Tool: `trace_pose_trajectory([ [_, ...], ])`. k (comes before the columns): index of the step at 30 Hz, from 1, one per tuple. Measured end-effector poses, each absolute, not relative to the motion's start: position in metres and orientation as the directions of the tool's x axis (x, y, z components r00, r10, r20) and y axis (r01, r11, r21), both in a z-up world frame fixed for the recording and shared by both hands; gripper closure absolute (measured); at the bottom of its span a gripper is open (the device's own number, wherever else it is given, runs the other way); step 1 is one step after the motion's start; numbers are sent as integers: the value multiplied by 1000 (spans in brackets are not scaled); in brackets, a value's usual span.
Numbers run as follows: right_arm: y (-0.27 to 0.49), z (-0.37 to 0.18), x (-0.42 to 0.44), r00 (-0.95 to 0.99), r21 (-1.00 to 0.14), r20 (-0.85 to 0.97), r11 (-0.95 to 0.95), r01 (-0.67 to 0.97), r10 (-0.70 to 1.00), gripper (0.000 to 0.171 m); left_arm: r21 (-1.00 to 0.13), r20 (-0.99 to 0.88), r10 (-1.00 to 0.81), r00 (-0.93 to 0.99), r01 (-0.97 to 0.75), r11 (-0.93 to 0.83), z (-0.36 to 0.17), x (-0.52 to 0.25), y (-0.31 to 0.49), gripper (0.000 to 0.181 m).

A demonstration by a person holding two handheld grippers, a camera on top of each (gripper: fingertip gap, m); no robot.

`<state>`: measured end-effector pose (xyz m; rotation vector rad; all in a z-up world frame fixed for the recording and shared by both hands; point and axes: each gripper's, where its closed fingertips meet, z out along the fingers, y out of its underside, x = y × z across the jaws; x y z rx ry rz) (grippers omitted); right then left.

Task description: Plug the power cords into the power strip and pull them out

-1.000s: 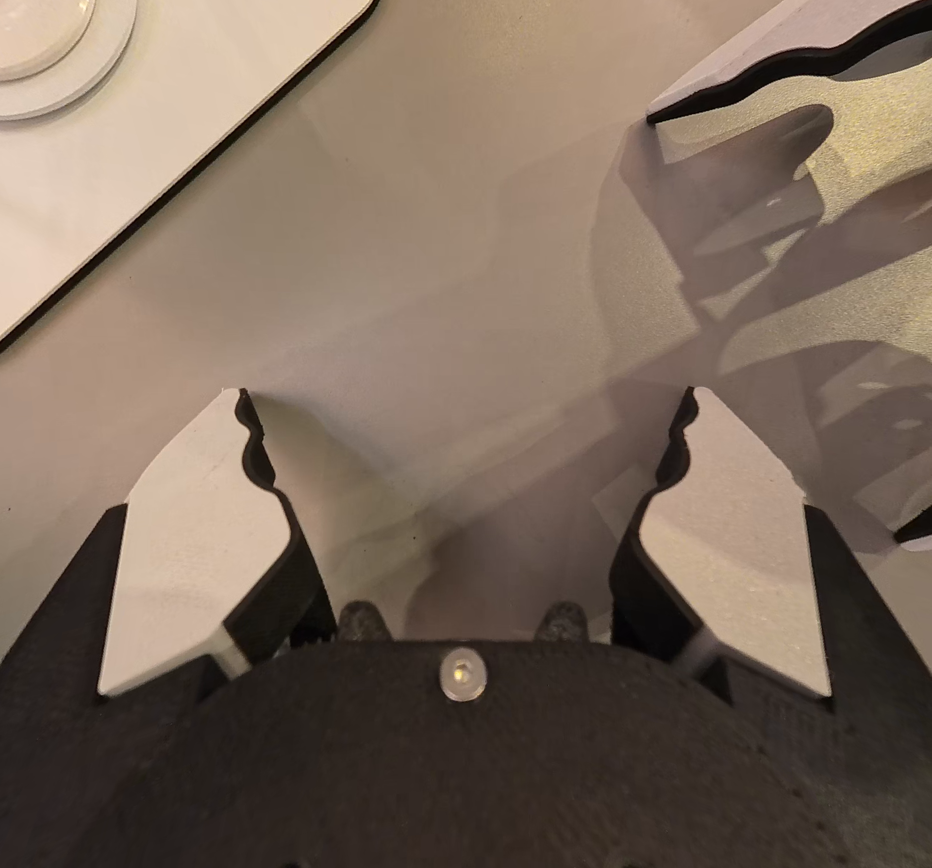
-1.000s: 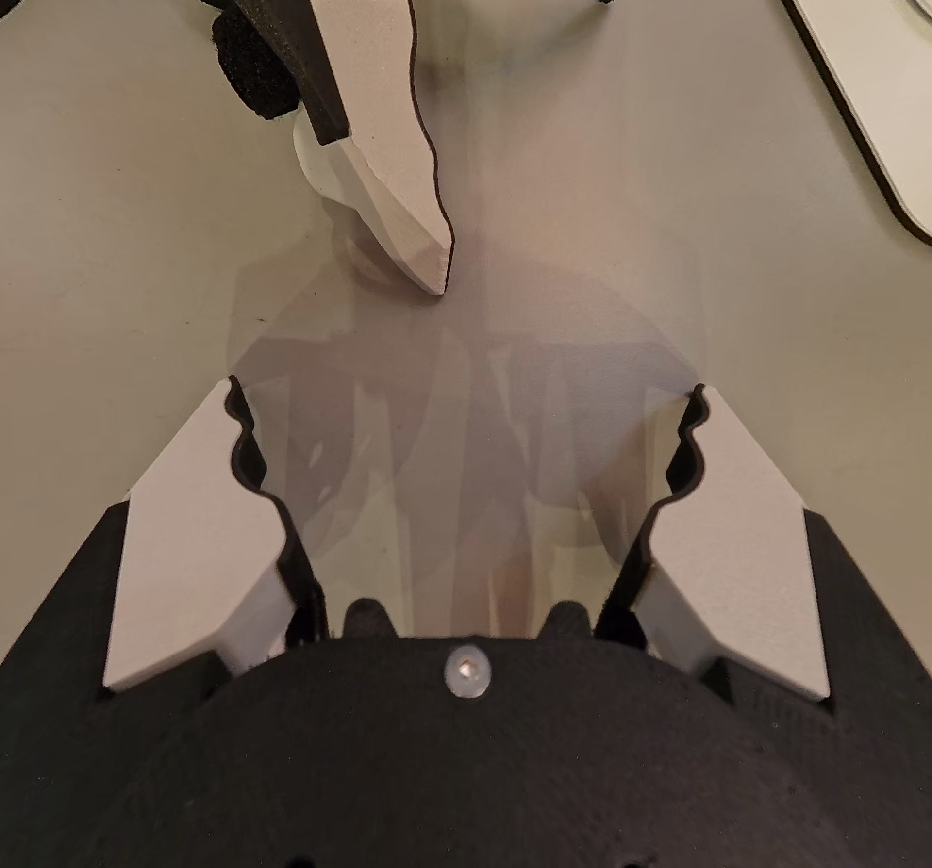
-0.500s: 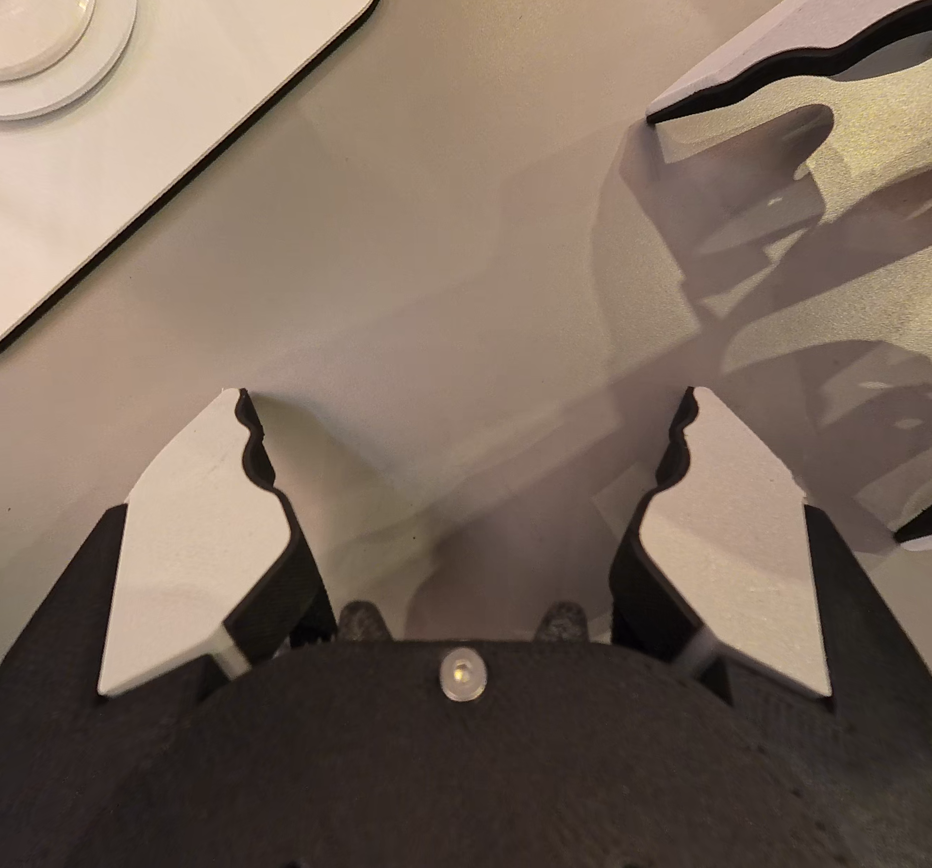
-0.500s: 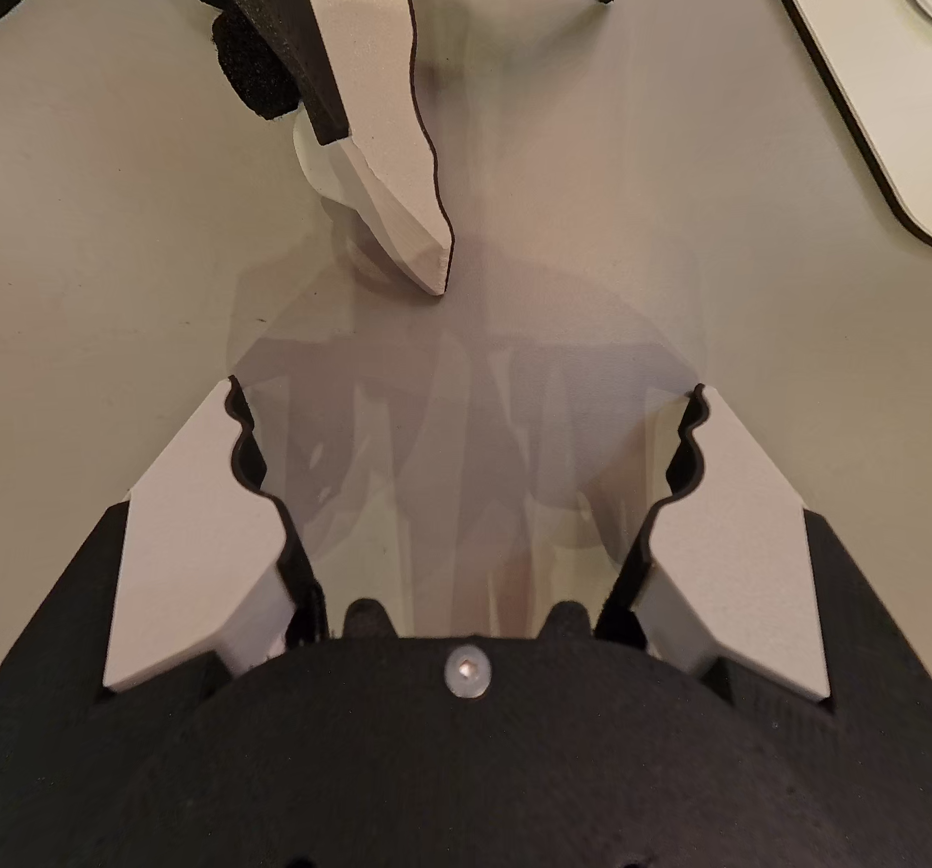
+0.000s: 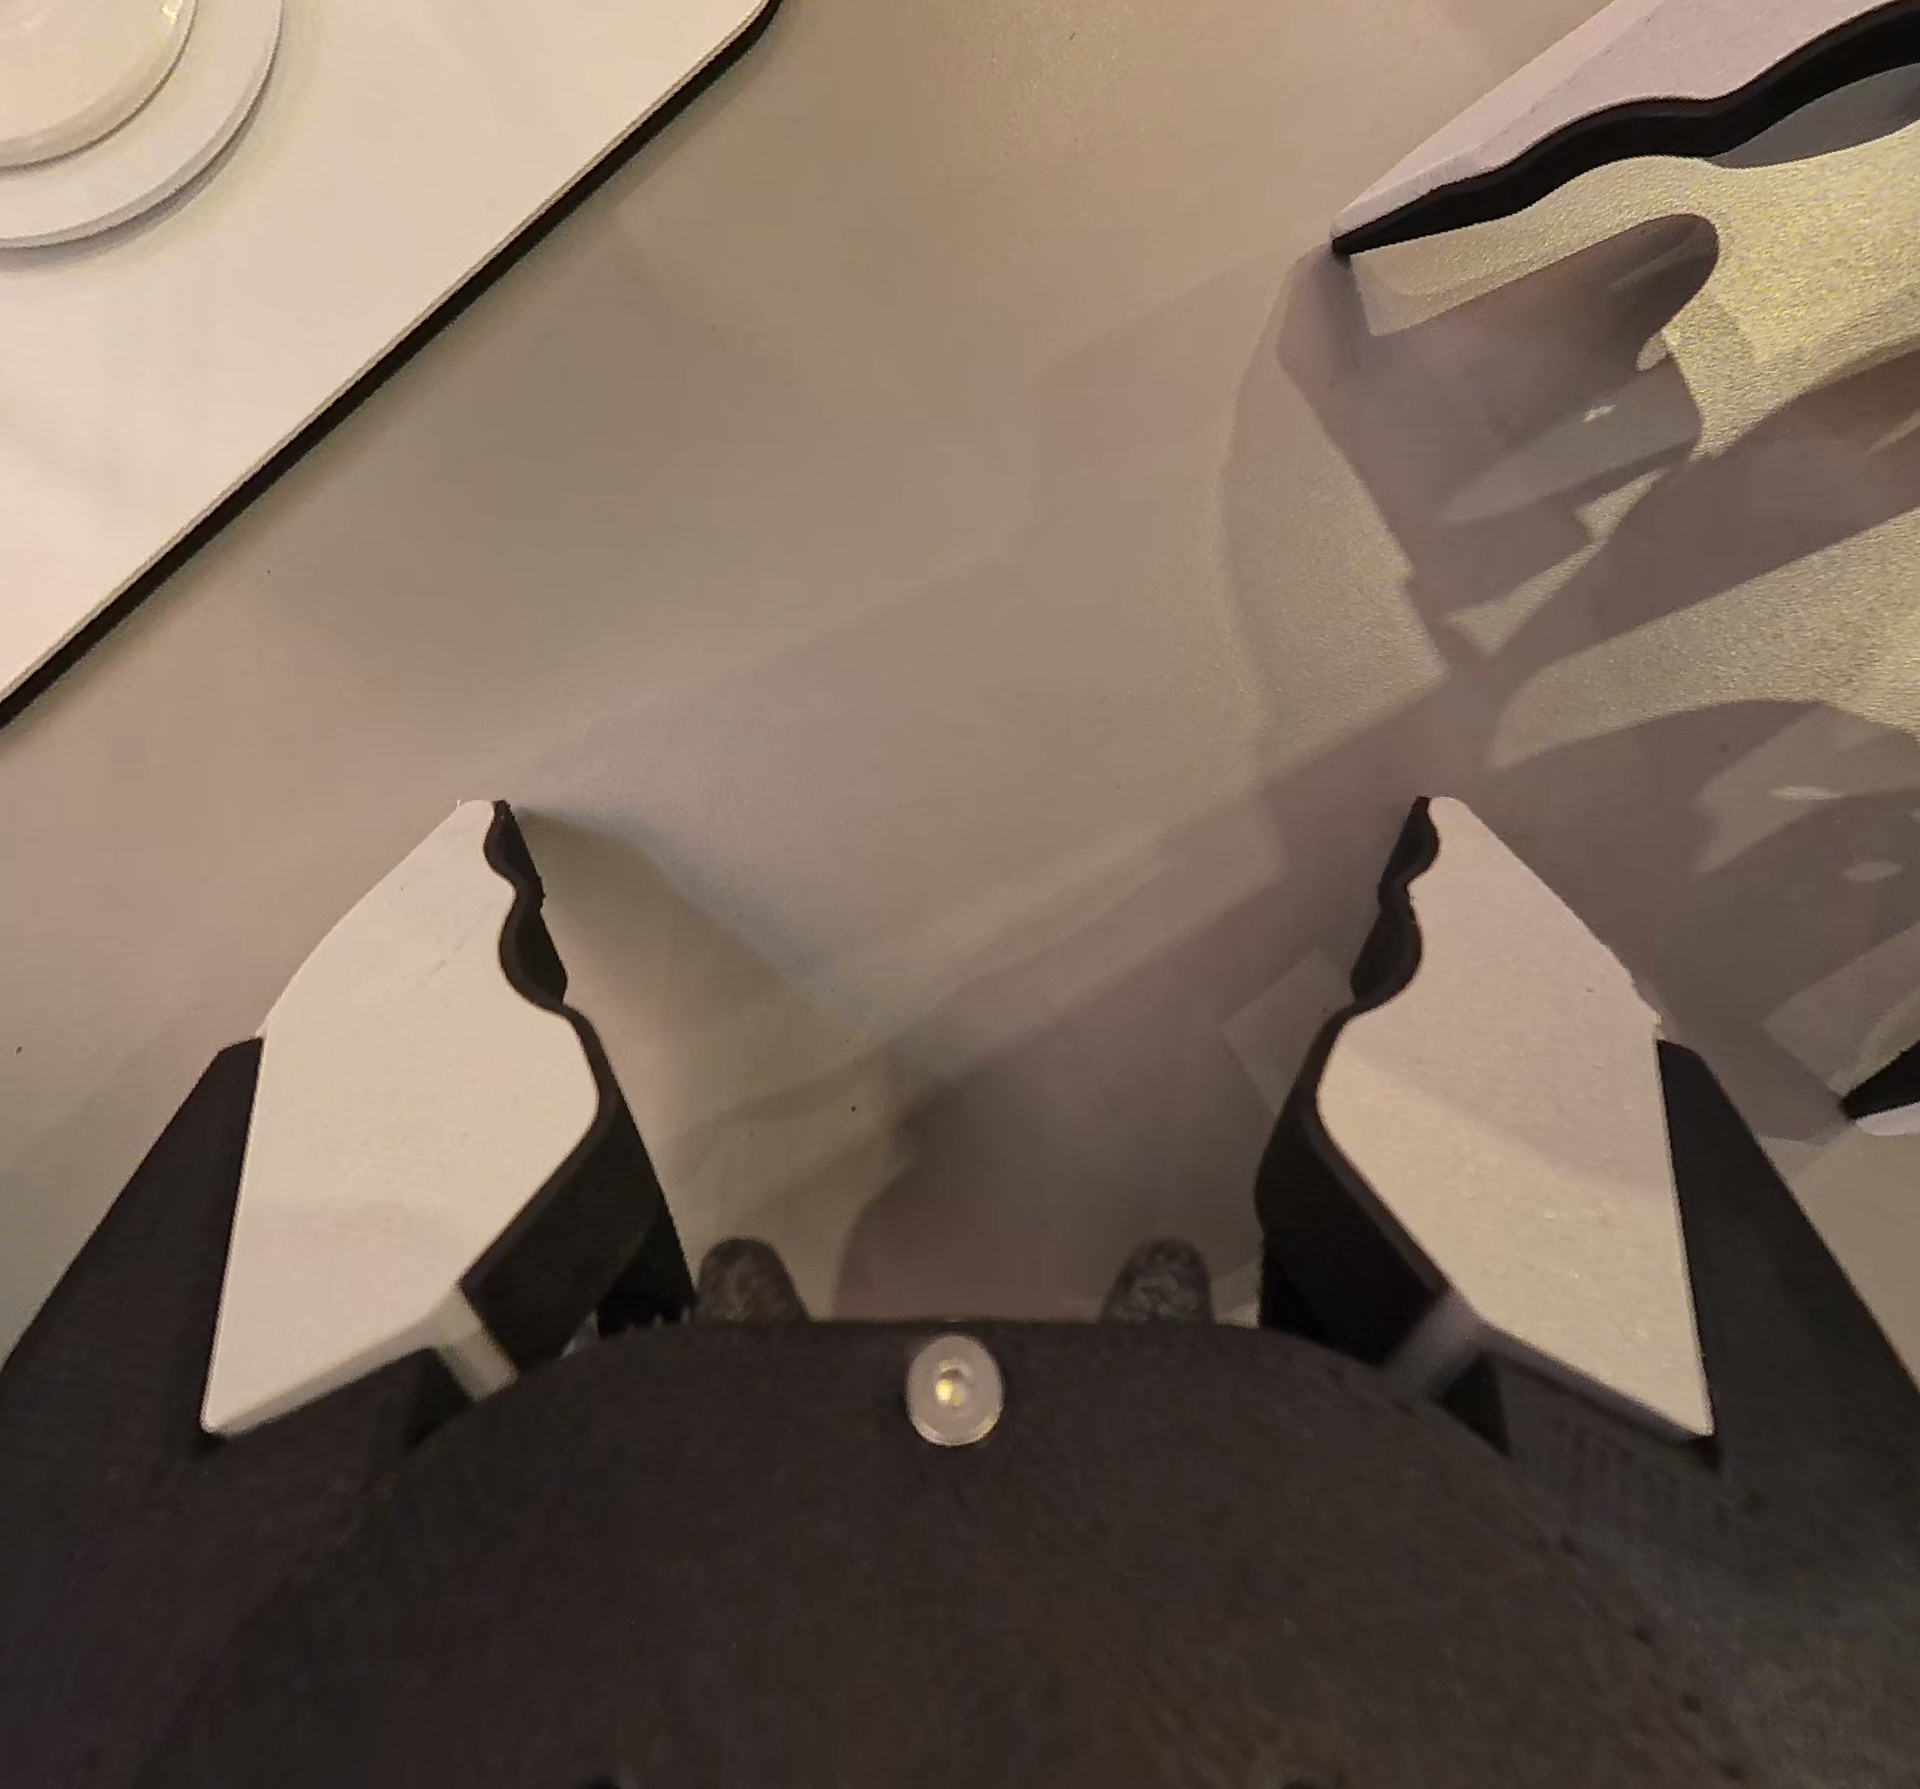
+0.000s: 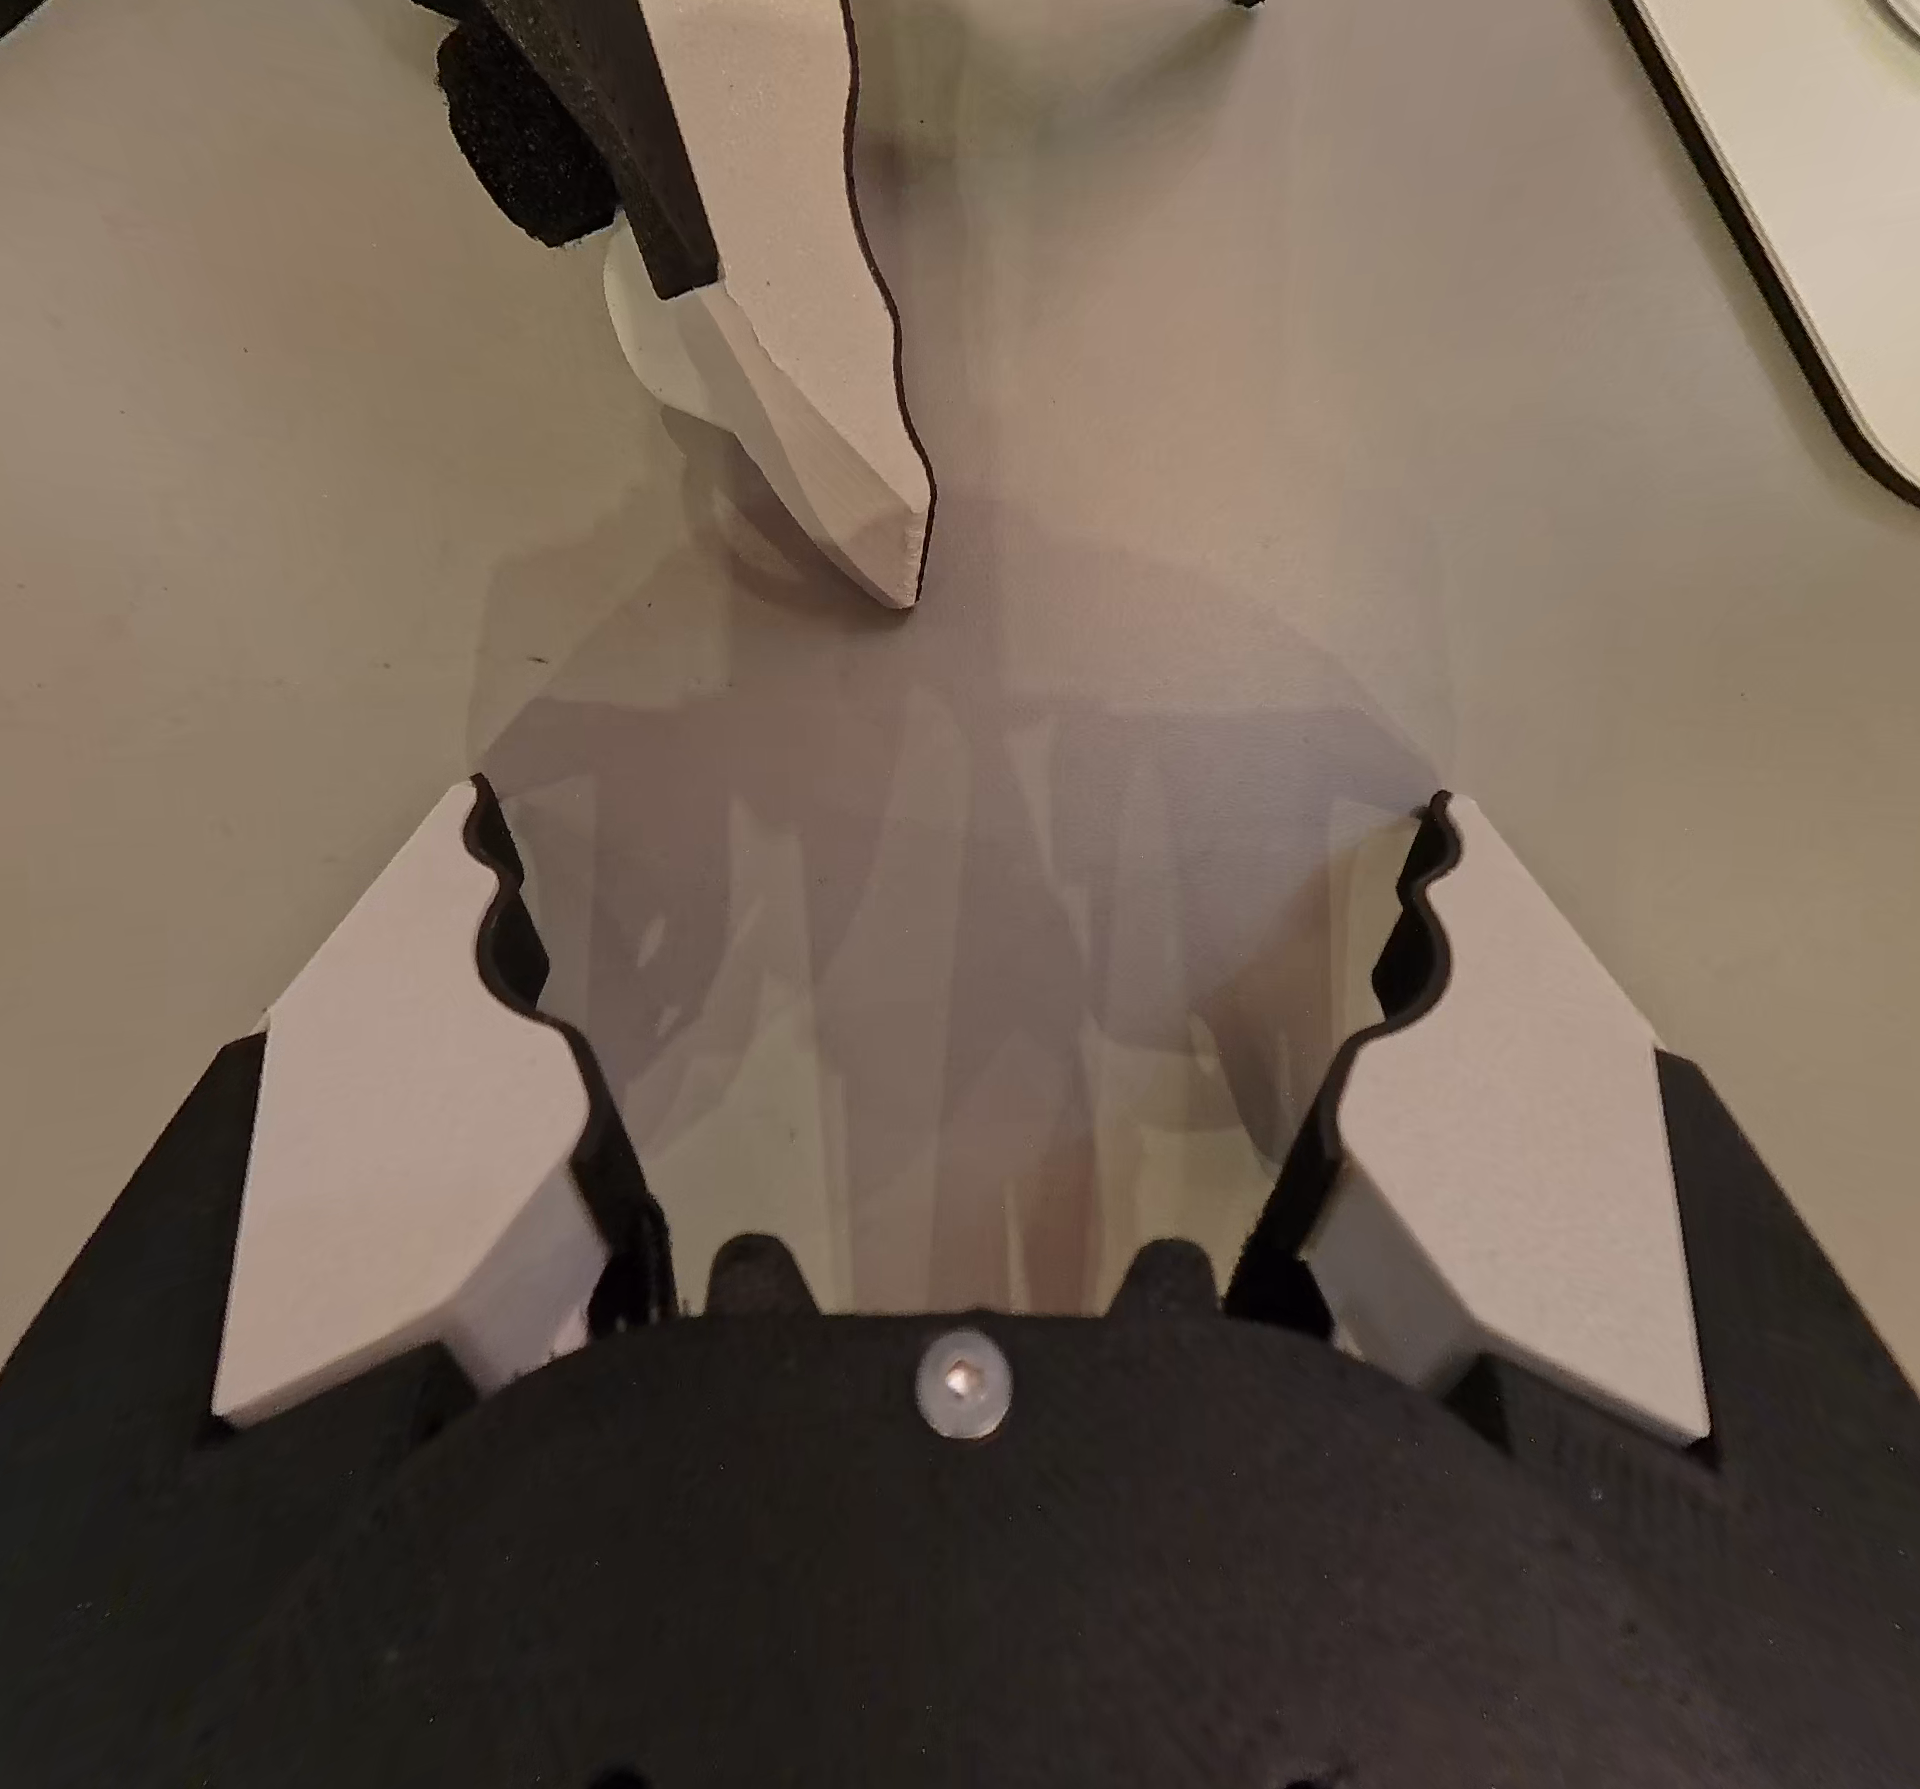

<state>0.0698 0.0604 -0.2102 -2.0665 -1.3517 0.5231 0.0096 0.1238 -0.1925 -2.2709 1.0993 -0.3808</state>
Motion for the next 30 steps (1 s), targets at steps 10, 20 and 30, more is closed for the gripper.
trace_pose_trajectory([
  [10, 61, -223, 70, 401, -675, 2, -295, 676, 916, 12, -613, 3, -785, 619, -619, -491, -207, 8, 122, 36],
  [20, 61, -236, 70, 402, -675, 2, -295, 676, 916, 12, -613, 2, -786, 618, -620, -489, -229, 14, 122, 36],
  [30, 61, -248, 70, 402, -675, 2, -295, 676, 916, 12, -613, 0, -788, 616, -622, -487, -249, 14, 120, 36],
])
